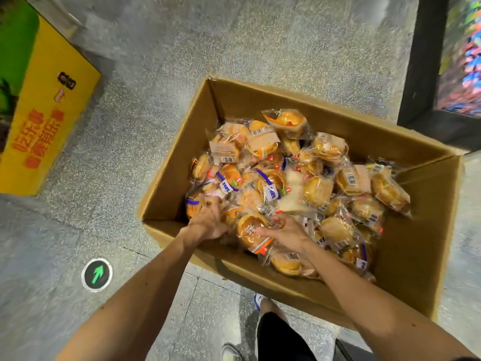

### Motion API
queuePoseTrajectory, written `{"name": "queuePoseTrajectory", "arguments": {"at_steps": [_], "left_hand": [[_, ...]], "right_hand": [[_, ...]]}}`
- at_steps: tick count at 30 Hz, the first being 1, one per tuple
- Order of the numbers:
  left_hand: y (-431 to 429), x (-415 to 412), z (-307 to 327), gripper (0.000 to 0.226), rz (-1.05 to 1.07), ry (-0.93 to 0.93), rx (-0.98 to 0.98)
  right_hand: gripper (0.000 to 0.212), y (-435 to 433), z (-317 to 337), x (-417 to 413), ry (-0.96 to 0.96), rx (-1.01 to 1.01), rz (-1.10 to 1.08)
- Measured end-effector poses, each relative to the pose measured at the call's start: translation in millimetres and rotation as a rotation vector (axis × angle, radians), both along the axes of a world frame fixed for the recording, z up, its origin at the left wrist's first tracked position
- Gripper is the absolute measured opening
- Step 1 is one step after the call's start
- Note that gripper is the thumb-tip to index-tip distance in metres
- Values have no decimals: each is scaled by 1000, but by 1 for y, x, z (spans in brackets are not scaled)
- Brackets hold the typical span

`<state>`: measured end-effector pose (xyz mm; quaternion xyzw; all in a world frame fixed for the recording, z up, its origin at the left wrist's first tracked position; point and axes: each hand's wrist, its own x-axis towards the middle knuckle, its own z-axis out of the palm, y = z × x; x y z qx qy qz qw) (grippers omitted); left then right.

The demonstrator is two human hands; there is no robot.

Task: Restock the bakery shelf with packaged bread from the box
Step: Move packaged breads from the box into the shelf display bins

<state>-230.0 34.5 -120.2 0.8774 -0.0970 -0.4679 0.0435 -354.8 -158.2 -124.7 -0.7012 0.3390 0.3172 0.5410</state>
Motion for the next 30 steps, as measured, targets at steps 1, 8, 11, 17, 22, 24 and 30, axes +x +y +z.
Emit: {"name": "queuePoseTrajectory", "arguments": {"at_steps": [1,8,11,17,22,24,30], "left_hand": [[1,1,4,76,70,43,-42],[-6,0,31,41,554,309,-405],[-16,-4,44,22,642,399,-472],[-43,-12,60,26,651,599,-650],[-70,-32,36,35,501,436,-531],[-79,-33,28,43,621,420,-546],[-113,-11,1,56,843,17,-512]], "right_hand": [[61,-3,1,-2,-30,17,-3],[61,-14,8,-14,-158,128,-258],[44,-16,13,-14,-254,146,-425],[103,-40,31,-11,-172,608,-707],[108,-49,45,-18,-119,1016,-812],[105,-57,43,-21,-127,973,-822],[68,-83,37,-34,-147,724,-840]]}}
